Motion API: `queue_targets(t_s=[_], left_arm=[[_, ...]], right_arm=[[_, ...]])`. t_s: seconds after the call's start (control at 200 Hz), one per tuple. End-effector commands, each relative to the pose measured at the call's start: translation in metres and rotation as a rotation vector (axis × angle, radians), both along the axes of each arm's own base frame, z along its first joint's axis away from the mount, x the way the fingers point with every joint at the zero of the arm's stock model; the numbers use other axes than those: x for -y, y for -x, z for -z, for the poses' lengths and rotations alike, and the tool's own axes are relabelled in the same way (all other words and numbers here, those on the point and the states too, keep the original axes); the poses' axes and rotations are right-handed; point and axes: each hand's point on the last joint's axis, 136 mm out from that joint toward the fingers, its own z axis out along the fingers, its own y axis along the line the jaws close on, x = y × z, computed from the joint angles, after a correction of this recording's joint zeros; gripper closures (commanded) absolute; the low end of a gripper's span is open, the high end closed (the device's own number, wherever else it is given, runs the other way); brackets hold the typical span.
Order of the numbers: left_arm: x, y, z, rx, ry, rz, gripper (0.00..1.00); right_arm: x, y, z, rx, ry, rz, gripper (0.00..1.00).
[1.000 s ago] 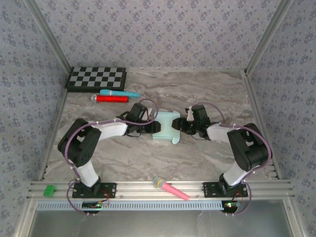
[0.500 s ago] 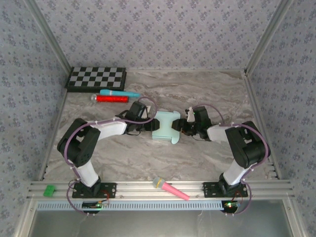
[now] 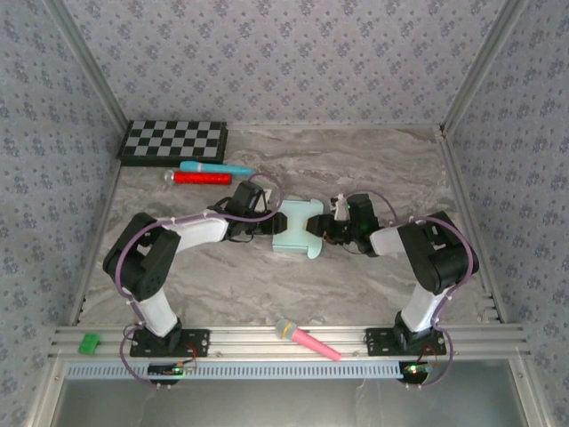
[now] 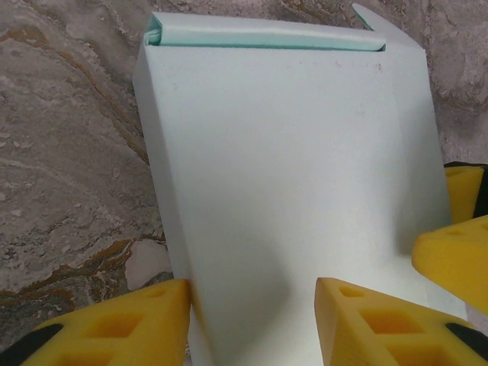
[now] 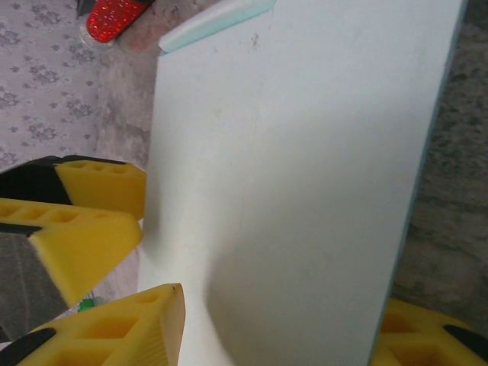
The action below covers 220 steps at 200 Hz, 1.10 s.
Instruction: Fold the paper box
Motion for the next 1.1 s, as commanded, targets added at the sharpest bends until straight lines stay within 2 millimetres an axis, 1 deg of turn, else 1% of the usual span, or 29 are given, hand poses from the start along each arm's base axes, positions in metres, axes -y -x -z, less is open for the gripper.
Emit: queue_targets(t_s=[0.0,0.13,0.195,0.365,0.645,0.79,0.935,1.094], left_arm=[[0.005,-0.005,-0.005,0.024,0.023,0.011,0.54],[0.006,-0.005,-0.003,0.024,0.034,0.012,0.54],[0.009,-0.005,-0.006,0.033,0.057,0.022,0.54],[0.016,-0.006,-0.013,0.057,0.127,0.031,0.52],[0.018,-0.013,-0.016,0.063,0.216,0.014,0.5],[0.019,-0.016,-0.018,0.071,0.238,0.008,0.49],[0.017,-0.017,-0.016,0.071,0.244,-0.001,0.49],[0.01,-0.02,-0.011,0.071,0.244,-0.039,0.48]], right_arm=[[-0.008,0.003,-0.014,0.041,-0.026,-0.028,0.51],[-0.01,0.003,-0.029,0.086,0.002,-0.043,0.51],[-0.011,0.003,-0.036,0.108,0.018,-0.053,0.51],[-0.014,0.005,-0.047,0.125,0.084,-0.07,0.51],[-0.018,0.004,-0.071,0.207,0.154,-0.09,0.5],[-0.022,0.002,-0.077,0.222,0.188,-0.103,0.49],[-0.028,-0.002,-0.081,0.228,0.196,-0.116,0.49],[-0.036,-0.008,-0.087,0.239,0.21,-0.128,0.48]])
